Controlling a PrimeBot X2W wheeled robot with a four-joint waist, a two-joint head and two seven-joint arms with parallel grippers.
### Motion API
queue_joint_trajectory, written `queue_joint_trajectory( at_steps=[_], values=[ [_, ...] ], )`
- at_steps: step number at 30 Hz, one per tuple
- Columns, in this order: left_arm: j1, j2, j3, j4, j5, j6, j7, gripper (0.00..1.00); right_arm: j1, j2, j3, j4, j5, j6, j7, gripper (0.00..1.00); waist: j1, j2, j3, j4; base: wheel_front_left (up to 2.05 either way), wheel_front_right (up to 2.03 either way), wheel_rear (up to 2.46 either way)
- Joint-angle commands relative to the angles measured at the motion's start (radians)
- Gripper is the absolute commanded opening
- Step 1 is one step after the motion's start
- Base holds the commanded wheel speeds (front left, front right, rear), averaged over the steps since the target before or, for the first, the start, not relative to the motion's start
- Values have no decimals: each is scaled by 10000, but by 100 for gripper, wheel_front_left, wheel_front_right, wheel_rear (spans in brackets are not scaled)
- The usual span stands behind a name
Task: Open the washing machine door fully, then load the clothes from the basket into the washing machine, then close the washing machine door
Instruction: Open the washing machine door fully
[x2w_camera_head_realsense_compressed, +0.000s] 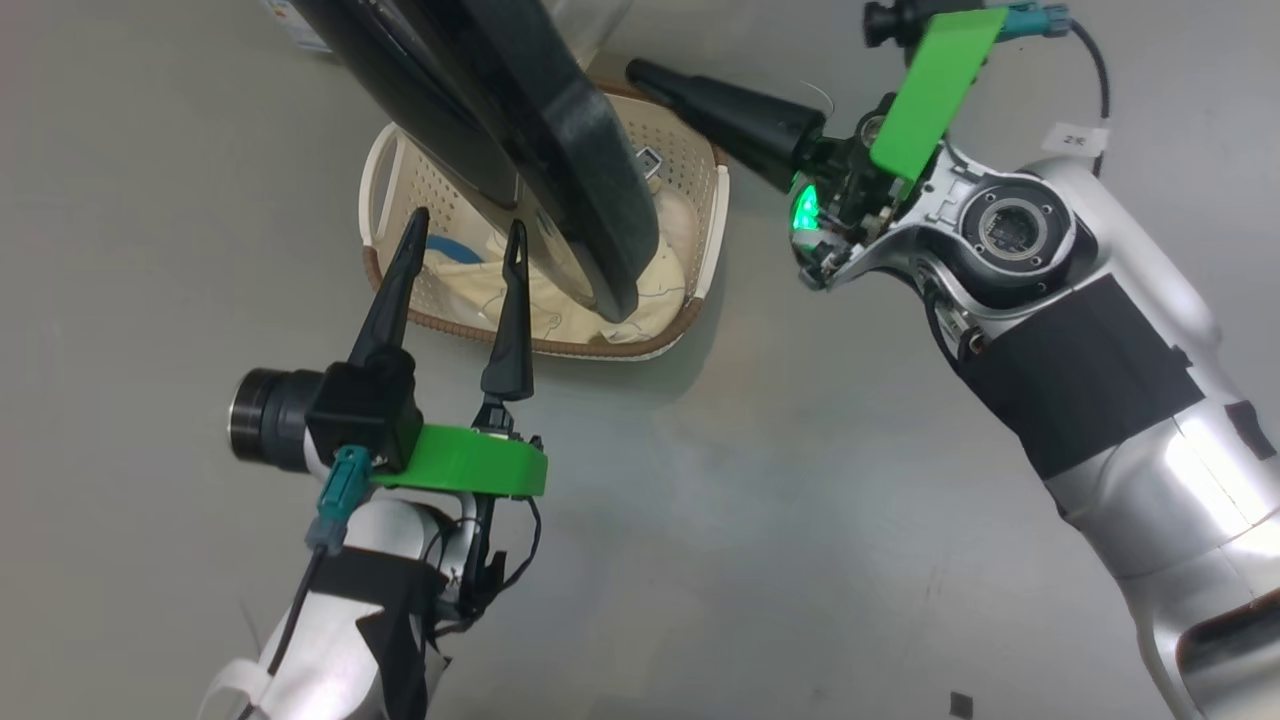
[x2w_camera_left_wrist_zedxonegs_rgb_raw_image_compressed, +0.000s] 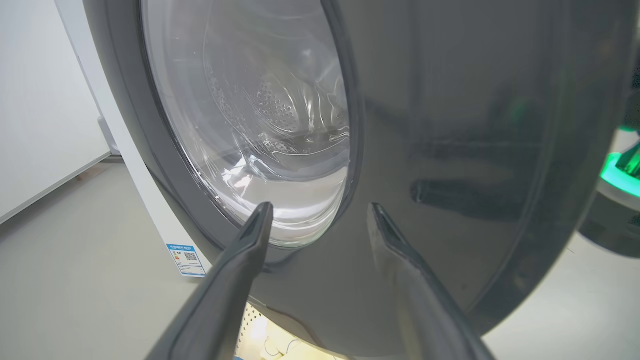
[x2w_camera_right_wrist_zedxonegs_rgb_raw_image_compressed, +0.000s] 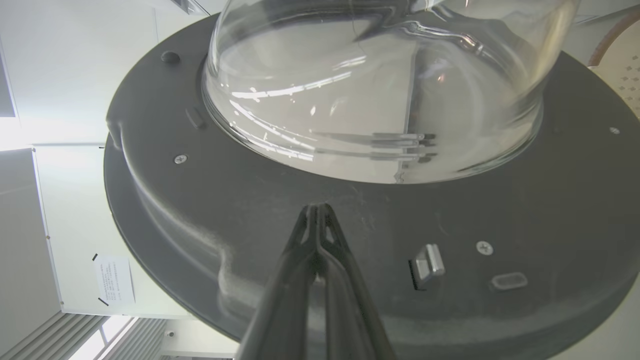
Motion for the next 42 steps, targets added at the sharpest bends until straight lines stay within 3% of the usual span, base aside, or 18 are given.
queue_joint_trajectory(
  at_steps=[1, 6, 10, 11, 12, 13, 14, 20, 26, 28, 29, 32, 36, 42],
  values=[
    [128, 175, 403, -227, 121, -21, -57, 100, 86, 110, -232, -256, 62, 39, -459, 0, 0, 0, -50, -54, 0, 0, 0],
    [188, 175, 573, -72, 162, -79, -57, 100, 206, -114, -1008, 45, -242, 39, -2516, 0, 0, 0, -226, -199, 0, 0, 0],
    [238, 176, 793, 29, 200, -115, -57, 100, 523, -626, -1409, -141, -1197, 39, -4179, 0, 0, 0, -408, -339, 0, 0, 0],
    [263, 176, 851, 51, 218, -127, -57, 100, 622, -827, -1437, -220, -1619, 39, -4625, 12, 0, 0, -456, -379, 0, 0, 0],
    [293, 176, 905, 81, 236, -143, -57, 100, 758, -1021, -1448, -292, -2064, 39, -5085, 36, 0, 0, -511, -418, 0, 0, 0],
    [322, 177, 953, 110, 253, -162, -57, 100, 919, -1188, -1441, -355, -2468, 39, -5497, 64, 0, 0, -562, -457, 0, 0, 0],
    [352, 177, 1001, 140, 266, -181, -57, 100, 1094, -1342, -1416, -416, -2850, 39, -5865, 99, 0, 0, -622, -498, 0, 0, 0],
    [569, 195, 1270, 327, 325, -317, -57, 100, 2065, -2058, -1216, -359, -5208, 39, -7629, 100, 0, 0, -1036, -792, 0, 0, 0],
    [821, 225, 1408, 505, 411, -451, -57, 100, 2929, -2080, -1923, -176, -7830, 39, -7974, 100, 0, 0, -1471, -1099, 0, 0, 0],
    [933, 249, 1456, 577, 417, -501, -57, 100, 3323, -1887, -2579, -321, -8881, 39, -7981, 100, 0, 0, -1634, -1202, 0, 0, 0],
    [933, 249, 1456, 577, 417, -501, -57, 100, 3323, -1887, -2579, -321, -8881, 39, -7981, 100, 0, 0, -1634, -1202, 0, 0, 0],
    [1171, 276, 1535, 696, 425, -570, -57, 100, 4332, -1487, -3688, -758, -11239, 39, -7984, 100, 0, 0, -1953, -1375, 0, 0, 0],
    [1411, 320, 1619, 797, 428, -609, -57, 100, 5308, -1004, -4557, -1328, -13213, 39, -7985, 100, 0, 0, -2248, -1528, 0, 0, 0],
    [1669, 367, 1721, 947, 417, -646, -57, 100, 6513, -337, -5283, -1977, -15112, 39, -7986, 100, 0, 0, -2635, -1711, 0, 0, 0]
  ],
)
